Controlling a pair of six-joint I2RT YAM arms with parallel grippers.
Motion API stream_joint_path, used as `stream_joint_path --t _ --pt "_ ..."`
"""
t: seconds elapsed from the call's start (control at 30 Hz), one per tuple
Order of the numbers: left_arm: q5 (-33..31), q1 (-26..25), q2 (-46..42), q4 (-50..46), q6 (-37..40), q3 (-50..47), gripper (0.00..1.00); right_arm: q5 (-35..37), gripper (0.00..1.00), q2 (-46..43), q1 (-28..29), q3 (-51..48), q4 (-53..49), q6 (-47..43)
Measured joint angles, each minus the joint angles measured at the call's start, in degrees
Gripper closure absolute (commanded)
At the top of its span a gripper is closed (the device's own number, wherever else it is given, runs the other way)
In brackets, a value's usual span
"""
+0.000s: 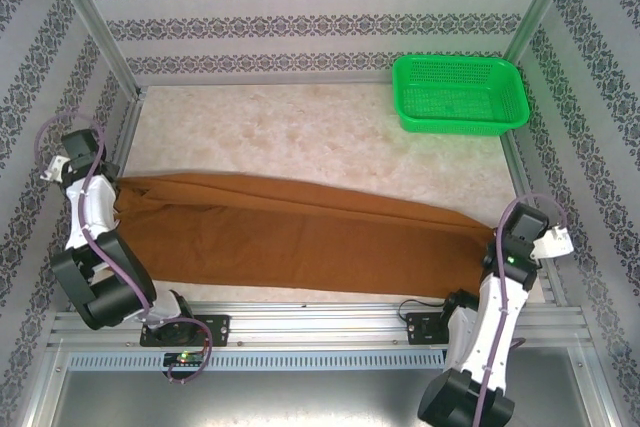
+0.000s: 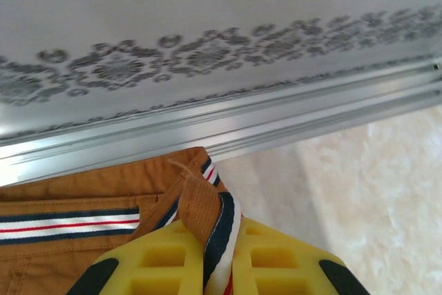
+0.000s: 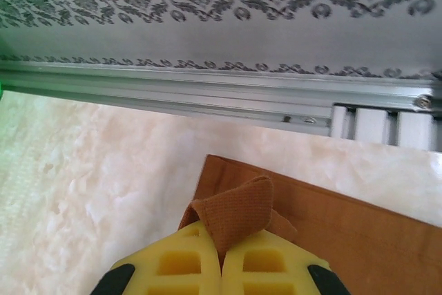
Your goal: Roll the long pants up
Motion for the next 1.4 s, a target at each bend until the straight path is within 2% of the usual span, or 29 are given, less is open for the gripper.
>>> stream_joint_path --t 0.3,0.33,0.37,0.43,0.47,0.5,0.53,0.57,0.63,0.7,0.77,0.93,1.03,1.1,1.13,1.17,1.2,1.23,1.3,1.4 --pt "-3.82 4.50 -12.02 -2.56 -6.34 -10.45 1.00 1.86 1.00 -2.16 -1.88 -3.32 -4.02 4.42" --pt "-4.26 5.14 -13.25 -3.32 -6.88 -10.62 0.95 1.86 1.00 -2.27 -1.88 -3.58 -4.35 4.83" --pt "-4.44 5.81 -14.14 -3.82 -7.26 -10.75 0.84 1.84 1.00 -2.43 -1.88 -3.72 -4.76 5.31" --pt "-4.59 7.52 -15.80 -4.74 -8.00 -11.15 0.79 1.77 0.98 -2.84 -1.88 -3.74 -5.60 6.14" --pt "-4.63 8.31 -16.28 -5.07 -8.39 -11.37 0.78 1.81 0.88 -3.06 -1.88 -3.74 -5.81 6.38" --pt "-4.61 9.31 -16.72 -5.33 -8.76 -11.69 0.72 1.86 0.68 -3.34 -1.88 -3.74 -6.12 6.84" --pt "-4.66 10.51 -17.09 -5.33 -9.29 -12.15 0.68 2.16 0.56 -3.65 -1.92 -3.78 -6.25 7.23" --pt "-4.68 11.61 -17.38 -5.25 -9.84 -12.55 0.63 2.67 0.46 -3.82 -2.14 -3.80 -6.19 7.30" --pt "-4.72 13.92 -18.36 -4.63 -10.47 -13.55 0.45 3.67 0.27 -3.93 -2.99 -3.80 -5.84 7.52" --pt "-4.76 14.91 -19.63 -3.98 -11.37 -14.34 0.42 3.96 0.20 -3.91 -3.41 -3.80 -5.20 7.58" --pt "-4.46 15.04 -20.50 -3.67 -11.61 -14.43 0.39 3.67 0.18 -3.82 -3.91 -3.80 -4.35 7.76" --pt "-2.69 15.04 -20.44 -2.95 -11.32 -13.75 0.41 1.09 0.20 -1.07 -5.35 -3.48 -1.92 7.61" --pt "-2.43 15.04 -20.65 -3.78 -10.45 -11.08 0.35 -1.14 0.19 1.01 -5.35 -1.95 -0.66 7.06" --pt "-1.92 15.04 -20.90 -4.70 -9.55 -7.78 0.40 -3.28 0.21 2.71 -5.20 0.11 0.79 5.75" --pt "-0.87 15.04 -21.05 -4.66 -8.94 -5.92 0.48 -5.05 0.27 3.89 -4.96 1.64 1.66 4.66" --pt "0.63 15.02 -21.31 -4.15 -8.00 -4.52 0.62 -6.56 0.39 5.03 -4.24 3.06 2.40 3.72" --pt "3.37 14.58 -21.64 -2.97 -6.73 -3.17 0.95 -8.26 0.66 6.38 -2.71 4.81 3.26 2.36" --pt "6.12 13.29 -21.70 -1.97 -5.46 -2.10 1.00 -9.60 1.00 7.78 -0.35 6.62 3.91 0.83" --pt "10.86 7.96 -20.31 -1.68 -1.66 0.37 1.00 -11.39 1.00 10.21 7.39 10.08 5.01 -2.36" --pt "17.42 -5.11 -15.17 -2.05 6.08 3.89 1.00 -12.37 1.00 12.55 22.05 13.64 5.51 -7.10"
